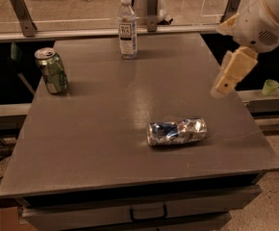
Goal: Move blue plastic bottle near redbull can
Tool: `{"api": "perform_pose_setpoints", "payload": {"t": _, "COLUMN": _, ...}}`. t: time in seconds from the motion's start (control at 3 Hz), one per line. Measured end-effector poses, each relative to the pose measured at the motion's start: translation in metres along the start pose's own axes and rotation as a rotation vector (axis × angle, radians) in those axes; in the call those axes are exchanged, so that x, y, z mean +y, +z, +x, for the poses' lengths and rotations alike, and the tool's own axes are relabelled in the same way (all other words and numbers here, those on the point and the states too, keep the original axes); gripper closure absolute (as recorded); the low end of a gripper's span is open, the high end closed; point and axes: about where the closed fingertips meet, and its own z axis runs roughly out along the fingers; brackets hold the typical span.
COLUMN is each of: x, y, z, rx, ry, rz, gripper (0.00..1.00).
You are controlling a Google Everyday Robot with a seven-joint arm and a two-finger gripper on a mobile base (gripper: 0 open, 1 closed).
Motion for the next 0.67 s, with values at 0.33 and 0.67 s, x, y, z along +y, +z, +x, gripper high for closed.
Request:
{"api": "perform_pose_setpoints", "payload": {"t": 0.33, "x": -0.050, "y": 0.028, "z": -0.036, "rx": -0.154, "ry": 0.007, "rz": 0.046, "gripper": 0.00}}
{"api": "perform_pose_setpoints", "payload": {"t": 0.67, "x": -0.064, "y": 0.034, "z": -0.040, "rx": -0.186, "ry": 0.016, "rz": 0.066, "gripper": 0.00}}
